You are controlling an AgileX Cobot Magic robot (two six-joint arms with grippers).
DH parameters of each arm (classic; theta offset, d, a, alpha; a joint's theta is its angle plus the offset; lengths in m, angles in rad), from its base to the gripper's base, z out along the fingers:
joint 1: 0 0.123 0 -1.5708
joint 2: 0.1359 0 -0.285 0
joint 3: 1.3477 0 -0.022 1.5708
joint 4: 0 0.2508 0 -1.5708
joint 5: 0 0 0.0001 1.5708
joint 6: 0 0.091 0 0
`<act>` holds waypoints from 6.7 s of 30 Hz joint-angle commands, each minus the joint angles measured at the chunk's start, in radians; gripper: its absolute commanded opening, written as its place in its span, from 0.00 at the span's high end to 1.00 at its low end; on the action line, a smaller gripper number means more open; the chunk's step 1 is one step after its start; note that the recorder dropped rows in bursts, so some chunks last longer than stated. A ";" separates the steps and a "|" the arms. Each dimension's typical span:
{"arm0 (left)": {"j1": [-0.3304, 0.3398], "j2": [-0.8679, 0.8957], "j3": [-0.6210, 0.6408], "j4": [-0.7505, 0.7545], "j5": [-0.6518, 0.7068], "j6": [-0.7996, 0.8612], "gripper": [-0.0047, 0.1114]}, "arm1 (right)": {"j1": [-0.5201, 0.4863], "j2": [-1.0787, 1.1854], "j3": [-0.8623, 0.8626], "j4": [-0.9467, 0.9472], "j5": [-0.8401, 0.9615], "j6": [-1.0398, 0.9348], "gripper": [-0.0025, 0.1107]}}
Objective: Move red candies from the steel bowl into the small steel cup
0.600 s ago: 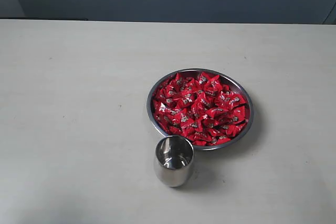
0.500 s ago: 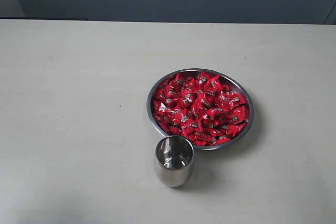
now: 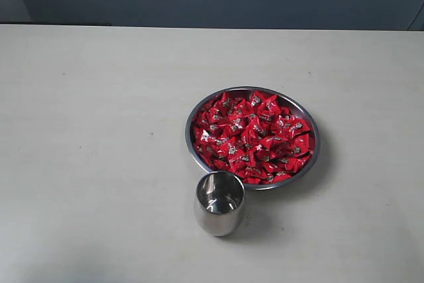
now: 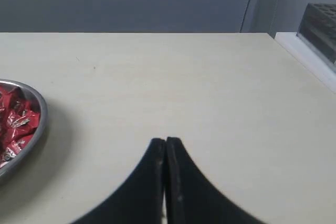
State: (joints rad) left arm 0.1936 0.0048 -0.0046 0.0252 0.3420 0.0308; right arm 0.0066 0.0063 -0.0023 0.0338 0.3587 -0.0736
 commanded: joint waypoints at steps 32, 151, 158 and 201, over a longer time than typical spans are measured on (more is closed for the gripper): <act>-0.007 -0.005 0.005 0.002 -0.008 -0.001 0.96 | -0.007 -0.006 0.002 0.321 -0.621 0.074 0.99; -0.007 -0.005 0.005 0.002 -0.008 -0.001 0.96 | 0.600 1.993 -1.340 0.072 0.294 -0.237 0.63; -0.007 -0.005 0.005 0.002 -0.008 -0.001 0.96 | 0.600 1.993 -1.340 0.072 0.339 -0.237 0.68; -0.007 -0.005 0.005 0.002 -0.008 -0.001 0.96 | 0.600 2.032 -1.342 0.072 0.366 -0.237 0.99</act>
State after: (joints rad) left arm 0.1936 0.0048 -0.0046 0.0252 0.3420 0.0308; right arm 0.6056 2.0719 -1.3361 0.1118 0.7223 -0.3115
